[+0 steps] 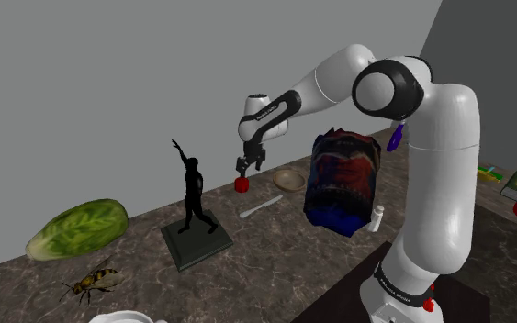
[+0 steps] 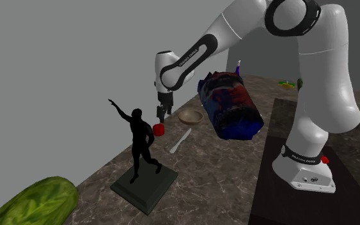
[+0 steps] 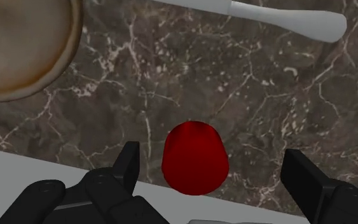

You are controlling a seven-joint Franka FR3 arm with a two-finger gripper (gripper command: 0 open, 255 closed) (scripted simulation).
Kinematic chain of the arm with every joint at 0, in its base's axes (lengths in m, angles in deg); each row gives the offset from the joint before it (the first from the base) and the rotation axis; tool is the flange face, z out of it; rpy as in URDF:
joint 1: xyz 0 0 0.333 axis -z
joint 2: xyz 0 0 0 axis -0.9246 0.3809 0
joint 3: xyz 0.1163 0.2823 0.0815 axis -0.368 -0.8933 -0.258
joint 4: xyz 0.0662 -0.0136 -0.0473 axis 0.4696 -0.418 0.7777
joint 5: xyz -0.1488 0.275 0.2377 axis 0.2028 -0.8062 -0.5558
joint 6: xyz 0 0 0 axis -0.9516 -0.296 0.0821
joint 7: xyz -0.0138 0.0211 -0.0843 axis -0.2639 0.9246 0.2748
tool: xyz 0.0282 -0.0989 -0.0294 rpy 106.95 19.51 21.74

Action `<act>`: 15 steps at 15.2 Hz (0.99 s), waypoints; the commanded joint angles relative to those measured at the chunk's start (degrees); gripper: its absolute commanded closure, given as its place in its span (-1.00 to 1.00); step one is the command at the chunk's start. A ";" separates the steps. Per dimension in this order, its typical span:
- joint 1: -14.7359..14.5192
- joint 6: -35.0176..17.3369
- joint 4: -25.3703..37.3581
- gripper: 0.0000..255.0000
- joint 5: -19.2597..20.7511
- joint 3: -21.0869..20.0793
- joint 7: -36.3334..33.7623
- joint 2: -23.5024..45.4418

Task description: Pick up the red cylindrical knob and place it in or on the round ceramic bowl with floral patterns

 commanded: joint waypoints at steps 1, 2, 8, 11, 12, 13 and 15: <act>0.57 -0.02 4.43 -1.00 -0.77 -0.30 0.78 4.84; 0.79 0.00 6.56 -1.00 -1.06 -0.49 1.01 7.16; 1.25 -1.89 10.50 -1.00 -1.71 -0.97 1.47 13.35; 1.31 -3.39 10.69 -1.00 -1.87 -1.11 1.56 15.04; 1.33 -3.68 10.72 -1.00 -1.90 -1.13 1.58 15.36; 1.33 -3.67 10.74 -1.00 -1.90 -1.13 1.58 15.37; 1.33 -3.67 10.74 -1.00 -1.90 -1.13 1.58 15.37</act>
